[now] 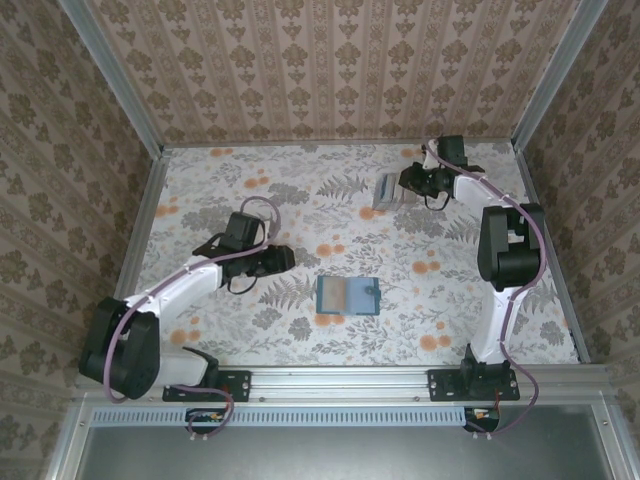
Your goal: Put the credit cards into the card holder
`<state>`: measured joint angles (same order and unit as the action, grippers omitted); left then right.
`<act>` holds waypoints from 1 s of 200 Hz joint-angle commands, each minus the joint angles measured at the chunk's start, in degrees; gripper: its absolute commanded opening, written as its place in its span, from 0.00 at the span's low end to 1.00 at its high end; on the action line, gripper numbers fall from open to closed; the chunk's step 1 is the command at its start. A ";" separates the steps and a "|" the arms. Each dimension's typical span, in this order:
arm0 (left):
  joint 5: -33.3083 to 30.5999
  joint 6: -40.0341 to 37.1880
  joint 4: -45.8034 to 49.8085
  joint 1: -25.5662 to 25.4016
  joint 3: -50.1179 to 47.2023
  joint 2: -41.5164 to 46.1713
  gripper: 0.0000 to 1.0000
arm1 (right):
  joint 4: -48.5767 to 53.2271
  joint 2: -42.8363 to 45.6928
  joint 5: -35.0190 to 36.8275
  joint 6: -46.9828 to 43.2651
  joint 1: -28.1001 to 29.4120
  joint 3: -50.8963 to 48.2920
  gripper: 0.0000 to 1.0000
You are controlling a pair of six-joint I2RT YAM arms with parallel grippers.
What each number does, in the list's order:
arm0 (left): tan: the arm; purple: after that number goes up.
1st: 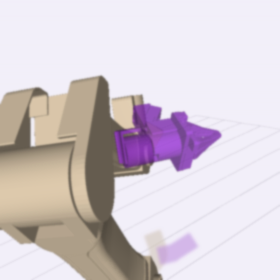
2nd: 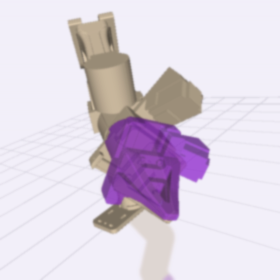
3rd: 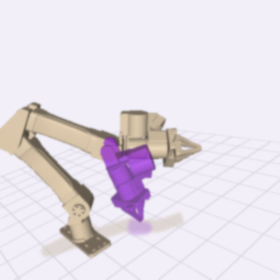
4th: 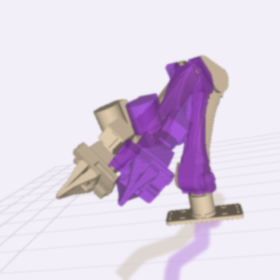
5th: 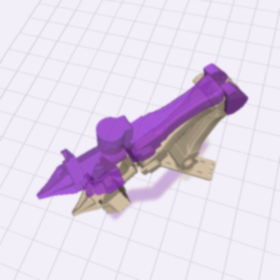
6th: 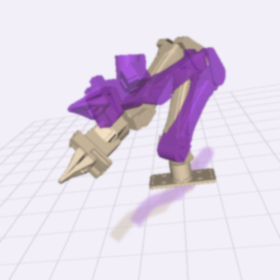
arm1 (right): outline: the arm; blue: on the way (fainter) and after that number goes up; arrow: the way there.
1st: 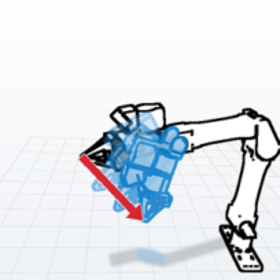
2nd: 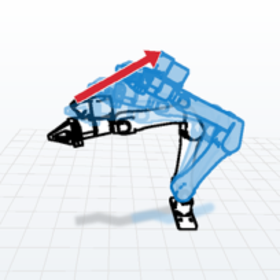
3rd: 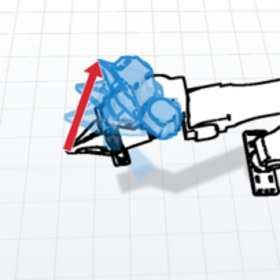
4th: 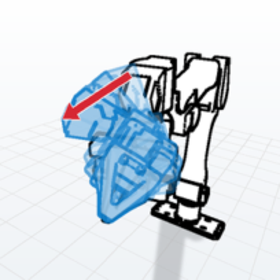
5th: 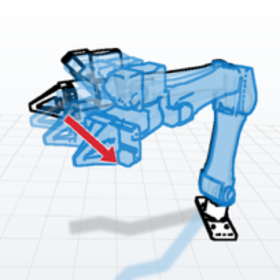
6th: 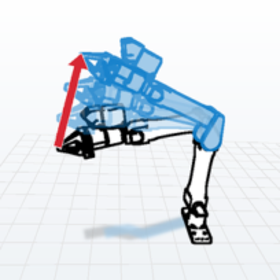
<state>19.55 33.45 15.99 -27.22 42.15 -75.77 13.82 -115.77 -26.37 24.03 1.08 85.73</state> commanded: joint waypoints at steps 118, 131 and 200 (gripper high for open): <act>1.90 -1.19 0.72 -2.22 4.99 -4.47 0.48 | 7.86 13.03 13.80 1.06 0.15 -4.33 0.00; 3.37 -1.50 1.49 -2.31 4.72 -4.33 0.48 | 8.22 17.08 14.84 1.86 0.15 -8.01 0.00; 8.44 -4.47 1.49 -6.53 0.85 -5.76 0.48 | 2.88 40.00 1.05 2.50 12.08 -33.23 0.00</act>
<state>24.88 31.62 16.43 -31.73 43.97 -80.05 18.33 -81.28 -16.78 25.91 5.93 59.05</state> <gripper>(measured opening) 0.479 0.058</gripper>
